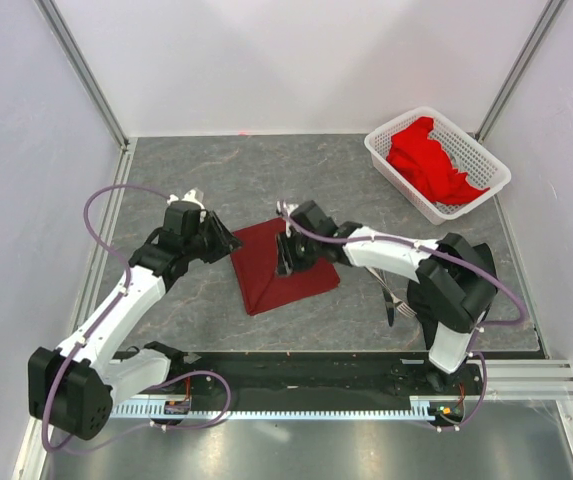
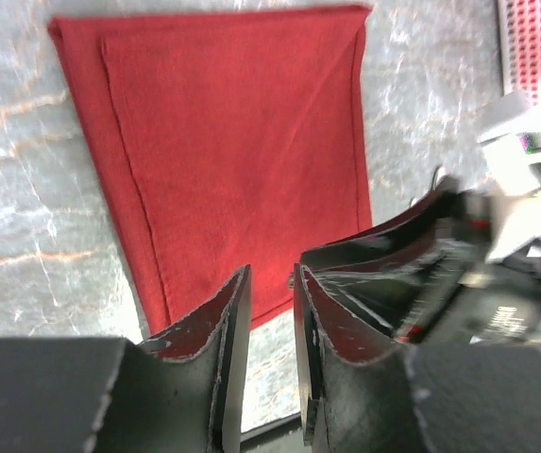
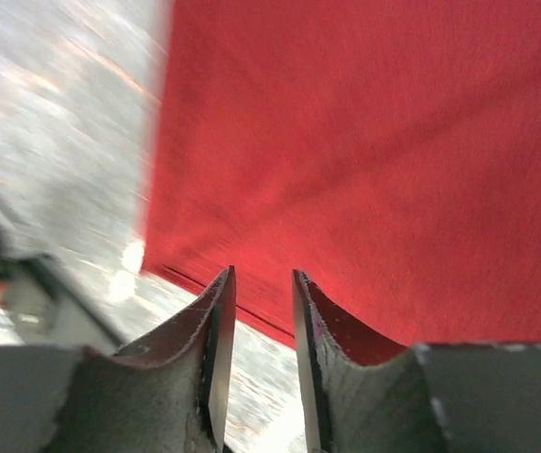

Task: Fold the napkin into a case and place the utensils inside
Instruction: Smooth out the upper triangle-folded napkin at the center of the board, then move the upper triangle-folded napkin to the center of the board, then pick up the upper triangle-folded napkin from the center of the board, then turn over the upper triangle folded napkin at the center of the board, then smooth out the lower triangle-folded napkin at the center of the board.

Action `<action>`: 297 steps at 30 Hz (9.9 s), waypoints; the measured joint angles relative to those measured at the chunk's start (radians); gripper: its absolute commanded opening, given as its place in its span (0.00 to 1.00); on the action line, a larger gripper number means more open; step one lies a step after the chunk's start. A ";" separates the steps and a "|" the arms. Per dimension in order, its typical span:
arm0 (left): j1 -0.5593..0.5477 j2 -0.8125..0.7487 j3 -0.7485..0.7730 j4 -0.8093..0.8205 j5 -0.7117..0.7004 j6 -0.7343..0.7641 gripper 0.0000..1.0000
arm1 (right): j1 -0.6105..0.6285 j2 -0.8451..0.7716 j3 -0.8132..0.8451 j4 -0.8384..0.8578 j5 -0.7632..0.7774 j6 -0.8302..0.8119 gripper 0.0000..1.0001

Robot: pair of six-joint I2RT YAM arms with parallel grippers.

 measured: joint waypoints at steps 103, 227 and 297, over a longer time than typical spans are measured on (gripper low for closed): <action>0.182 -0.147 -0.317 0.236 0.280 -0.101 0.45 | 0.397 -0.016 -0.005 -0.177 0.431 -0.265 0.45; 0.064 0.558 0.261 -0.019 -0.072 0.052 0.02 | 0.111 0.019 -0.472 0.843 -0.210 0.246 0.00; -0.580 0.392 -0.026 -0.009 -0.198 -0.164 0.32 | -0.031 -0.112 -0.612 0.676 -0.282 0.262 0.39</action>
